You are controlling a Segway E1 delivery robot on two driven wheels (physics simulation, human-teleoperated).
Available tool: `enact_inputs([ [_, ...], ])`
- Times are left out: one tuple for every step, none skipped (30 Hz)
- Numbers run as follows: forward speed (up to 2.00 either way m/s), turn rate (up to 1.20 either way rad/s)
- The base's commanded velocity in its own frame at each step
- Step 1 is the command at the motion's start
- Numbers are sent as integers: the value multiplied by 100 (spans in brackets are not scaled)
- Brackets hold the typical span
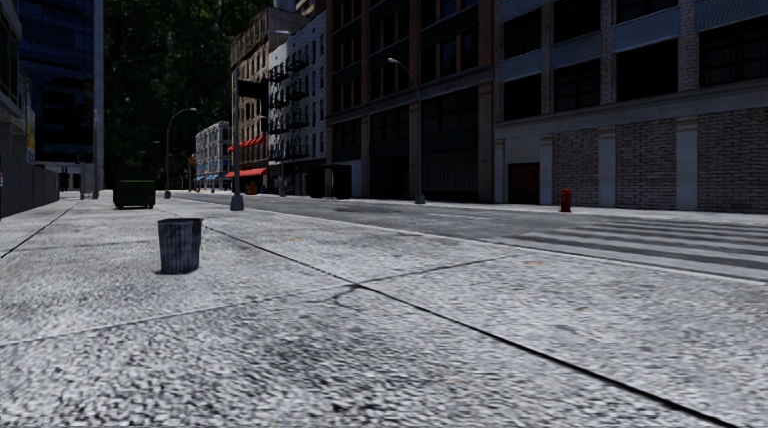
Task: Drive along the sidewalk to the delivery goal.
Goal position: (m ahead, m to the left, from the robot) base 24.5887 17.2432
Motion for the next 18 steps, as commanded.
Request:
enact_inputs([
  [200, 0],
  [200, 0],
  [200, 0],
  [200, 2],
  [200, 2],
  [200, 2],
  [200, 2],
  [200, 2],
  [200, 2],
  [200, 2],
  [200, 2],
  [200, 2],
  [200, 2],
  [200, 21],
  [200, 27],
  [200, 33],
  [200, 33],
  [200, 36],
])
